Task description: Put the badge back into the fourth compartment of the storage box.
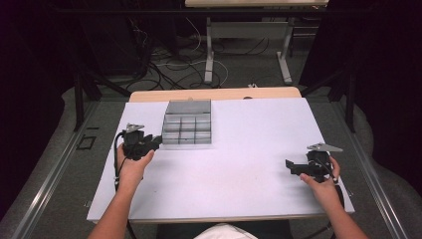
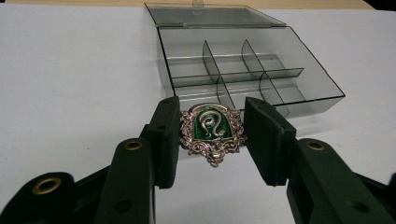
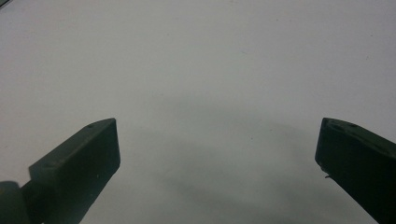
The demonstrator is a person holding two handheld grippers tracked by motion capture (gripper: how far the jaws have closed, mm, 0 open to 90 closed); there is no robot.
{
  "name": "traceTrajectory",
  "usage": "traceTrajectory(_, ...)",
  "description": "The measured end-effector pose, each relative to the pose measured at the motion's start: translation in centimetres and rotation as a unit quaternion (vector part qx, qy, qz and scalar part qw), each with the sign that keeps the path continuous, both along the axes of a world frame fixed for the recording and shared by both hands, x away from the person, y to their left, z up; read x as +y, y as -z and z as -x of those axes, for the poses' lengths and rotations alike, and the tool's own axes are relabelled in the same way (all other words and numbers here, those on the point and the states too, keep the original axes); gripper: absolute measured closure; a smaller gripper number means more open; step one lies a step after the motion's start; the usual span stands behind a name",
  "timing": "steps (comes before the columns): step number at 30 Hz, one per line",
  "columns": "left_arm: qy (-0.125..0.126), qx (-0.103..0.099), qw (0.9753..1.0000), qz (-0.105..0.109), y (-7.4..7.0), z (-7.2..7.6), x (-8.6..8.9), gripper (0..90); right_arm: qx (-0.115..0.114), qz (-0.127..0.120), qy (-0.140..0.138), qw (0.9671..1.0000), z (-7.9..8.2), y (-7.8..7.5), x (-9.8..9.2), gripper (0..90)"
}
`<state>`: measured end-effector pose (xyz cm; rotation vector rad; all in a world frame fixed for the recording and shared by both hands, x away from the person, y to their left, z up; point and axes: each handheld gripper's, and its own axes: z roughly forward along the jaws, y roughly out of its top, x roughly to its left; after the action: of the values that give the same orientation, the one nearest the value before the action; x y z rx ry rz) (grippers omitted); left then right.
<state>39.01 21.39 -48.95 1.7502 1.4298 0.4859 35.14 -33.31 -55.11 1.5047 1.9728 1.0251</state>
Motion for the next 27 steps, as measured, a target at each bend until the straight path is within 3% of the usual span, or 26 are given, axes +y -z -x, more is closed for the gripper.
traceTrajectory(15,-0.007,-0.003,0.9999,0.012,-0.4,-1.2,-0.7,57.3,0.001,0.0,0.0,1.0,0.0,0.0,0.0,0.0)
traceTrajectory(27,-0.011,0.004,0.9999,0.008,0.0,-2.2,-1.2,57.2,0.001,0.001,0.001,1.0,-0.1,0.1,0.0,0.0)
